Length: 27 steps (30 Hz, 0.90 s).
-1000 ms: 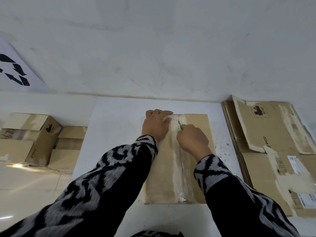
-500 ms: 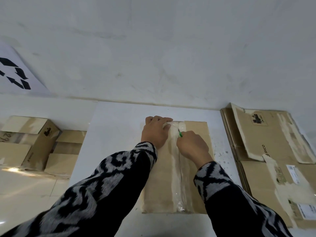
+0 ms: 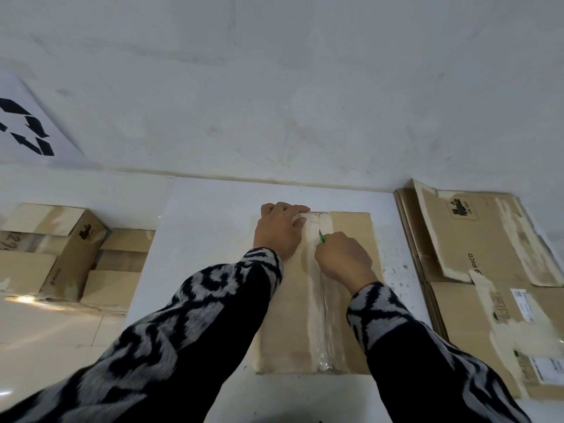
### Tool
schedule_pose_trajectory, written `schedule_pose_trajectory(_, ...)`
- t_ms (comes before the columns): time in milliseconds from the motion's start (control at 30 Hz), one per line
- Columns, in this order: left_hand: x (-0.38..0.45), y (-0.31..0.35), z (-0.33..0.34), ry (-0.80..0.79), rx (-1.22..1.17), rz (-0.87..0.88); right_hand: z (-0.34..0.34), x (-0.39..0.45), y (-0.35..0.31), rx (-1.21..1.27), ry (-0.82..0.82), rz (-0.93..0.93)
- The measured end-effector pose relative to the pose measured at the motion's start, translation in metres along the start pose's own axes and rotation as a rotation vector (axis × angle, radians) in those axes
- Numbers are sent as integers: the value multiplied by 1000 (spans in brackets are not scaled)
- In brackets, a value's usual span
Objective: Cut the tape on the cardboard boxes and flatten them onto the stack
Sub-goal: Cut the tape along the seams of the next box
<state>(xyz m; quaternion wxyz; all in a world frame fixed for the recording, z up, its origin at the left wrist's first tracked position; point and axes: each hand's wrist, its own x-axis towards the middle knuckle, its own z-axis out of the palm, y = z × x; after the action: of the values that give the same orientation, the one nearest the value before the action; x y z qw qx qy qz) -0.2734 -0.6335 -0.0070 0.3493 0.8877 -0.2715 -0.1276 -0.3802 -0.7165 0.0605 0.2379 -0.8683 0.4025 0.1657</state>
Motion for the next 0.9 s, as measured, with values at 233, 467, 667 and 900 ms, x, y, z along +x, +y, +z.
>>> schedule_pose_trajectory(233,0,0,0,-8,1,-2,8,-13,7,-44,-38,6)
schedule_pose_trajectory(467,0,-3,4,14,-12,28,7,-20,28,38,-59,-138)
schedule_pose_trajectory(667,-31,0,-6,-8,188,138,8,-29,32,39,-60,-168)
schedule_pose_trajectory(900,-111,-16,5,-134,395,124,16,-46,24,-24,40,-137)
